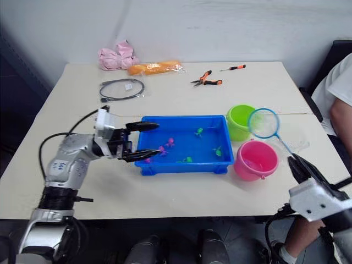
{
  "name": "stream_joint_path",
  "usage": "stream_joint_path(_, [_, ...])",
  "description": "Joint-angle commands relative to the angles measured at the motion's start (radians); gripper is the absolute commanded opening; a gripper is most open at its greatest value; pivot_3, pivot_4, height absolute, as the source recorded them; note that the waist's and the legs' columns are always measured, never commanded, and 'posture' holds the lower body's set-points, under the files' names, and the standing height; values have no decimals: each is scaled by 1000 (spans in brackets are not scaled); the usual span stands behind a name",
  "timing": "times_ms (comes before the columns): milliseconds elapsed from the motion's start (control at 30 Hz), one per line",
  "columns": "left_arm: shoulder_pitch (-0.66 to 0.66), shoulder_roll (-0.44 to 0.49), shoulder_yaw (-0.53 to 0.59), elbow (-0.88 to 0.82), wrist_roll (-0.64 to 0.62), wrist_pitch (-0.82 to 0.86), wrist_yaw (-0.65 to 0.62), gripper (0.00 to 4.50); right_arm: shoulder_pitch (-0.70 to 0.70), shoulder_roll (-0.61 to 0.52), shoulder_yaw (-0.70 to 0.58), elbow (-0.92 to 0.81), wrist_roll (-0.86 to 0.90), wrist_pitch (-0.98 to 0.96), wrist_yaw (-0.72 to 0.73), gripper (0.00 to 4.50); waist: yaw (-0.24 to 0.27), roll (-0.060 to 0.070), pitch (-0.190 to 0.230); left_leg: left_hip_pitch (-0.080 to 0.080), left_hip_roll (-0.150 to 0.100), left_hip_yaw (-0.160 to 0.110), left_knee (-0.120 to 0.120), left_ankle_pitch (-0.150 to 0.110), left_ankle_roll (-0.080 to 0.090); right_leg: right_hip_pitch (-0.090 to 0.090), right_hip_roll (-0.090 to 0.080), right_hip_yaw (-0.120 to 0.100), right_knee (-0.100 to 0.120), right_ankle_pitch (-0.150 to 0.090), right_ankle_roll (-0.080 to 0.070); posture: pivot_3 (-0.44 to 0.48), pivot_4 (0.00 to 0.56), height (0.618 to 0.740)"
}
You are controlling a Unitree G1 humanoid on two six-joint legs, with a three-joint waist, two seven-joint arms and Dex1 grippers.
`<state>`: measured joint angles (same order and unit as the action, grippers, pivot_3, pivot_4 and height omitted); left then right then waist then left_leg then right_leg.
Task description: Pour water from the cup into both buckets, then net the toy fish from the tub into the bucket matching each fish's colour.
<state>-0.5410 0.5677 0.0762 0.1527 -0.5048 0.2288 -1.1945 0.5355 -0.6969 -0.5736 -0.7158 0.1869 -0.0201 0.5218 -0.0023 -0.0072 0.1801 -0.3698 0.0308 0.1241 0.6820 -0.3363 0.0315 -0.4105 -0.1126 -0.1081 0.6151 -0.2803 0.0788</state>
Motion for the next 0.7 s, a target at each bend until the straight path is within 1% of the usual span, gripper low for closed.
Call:
stream_joint_path(33, [0,87,54,44,3,15,-30,4470,-134,-115,52,-90,279,261,57,0,-1,-1,0,0,0,0,0,0,0,0,0,0,0,0,0,0,150,740])
stream_joint_path(67, [13,110,51,39,7,25,-38,4470,-189,-136,72,-97,332,313,48,0,-1,-1,0,-1,0,0,0,-1,2,0,-1,-1,0,0,0,0,150,740])
stream_joint_path(100, [27,127,49,26,6,35,-45,4470,-240,-153,95,-96,344,357,38,0,0,-1,0,-1,0,-1,0,-1,2,0,-1,-1,0,0,0,0,150,740])
stream_joint_path(167, [49,142,62,-3,-7,51,-36,4470,-316,-186,149,-86,392,481,22,0,5,-1,0,-1,0,-1,0,-1,1,-1,-2,-2,-1,0,0,0,150,740])
stream_joint_path(233, [71,155,81,-33,-17,69,-16,4470,-432,-232,276,-49,379,599,18,0,10,-1,1,-3,-1,-4,0,-1,1,0,-2,-3,-2,0,0,0,150,740])
stream_joint_path(267, [83,159,87,-48,-21,76,-11,4470,-504,-229,340,-24,350,615,9,0,9,-2,1,-3,-1,-3,0,-1,1,-1,-2,-3,-3,0,0,0,150,740])
stream_joint_path(367, [120,168,104,-79,-20,82,-1,4470,-710,-161,499,69,294,714,-65,0,2,-2,1,-5,-1,-3,1,-1,1,-2,-3,-3,-3,0,0,0,150,740])
stream_joint_path(400, [136,172,112,-89,-20,82,4,4470,-763,-148,573,111,242,726,-70,0,1,-2,1,-6,-2,-3,1,-1,1,-3,-4,-3,-3,0,0,0,150,740])
stream_joint_path(467, [162,179,118,-102,-8,73,12,4470,-839,-127,691,190,124,684,-70,0,-2,-2,1,-6,-1,-3,1,-1,0,-3,-3,-4,-3,0,0,0,150,740])
stream_joint_path(533, [176,180,122,-101,0,66,19,4470,-904,-87,759,256,60,693,-86,0,-3,-2,1,-6,-1,-1,0,0,0,-4,-2,-4,-2,0,0,0,150,740])
stream_joint_path(600, [173,177,126,-91,3,63,28,4470,-953,-52,797,309,20,711,-90,0,-2,-2,1,-7,-1,-1,0,0,-1,-4,-2,-5,-1,0,0,0,150,740])
stream_joint_path(700, [170,175,121,-82,13,54,41,4470,-1000,-36,859,364,-54,709,-69,0,1,-2,1,-8,-2,-1,1,0,0,-5,-2,-5,3,0,0,0,150,740])
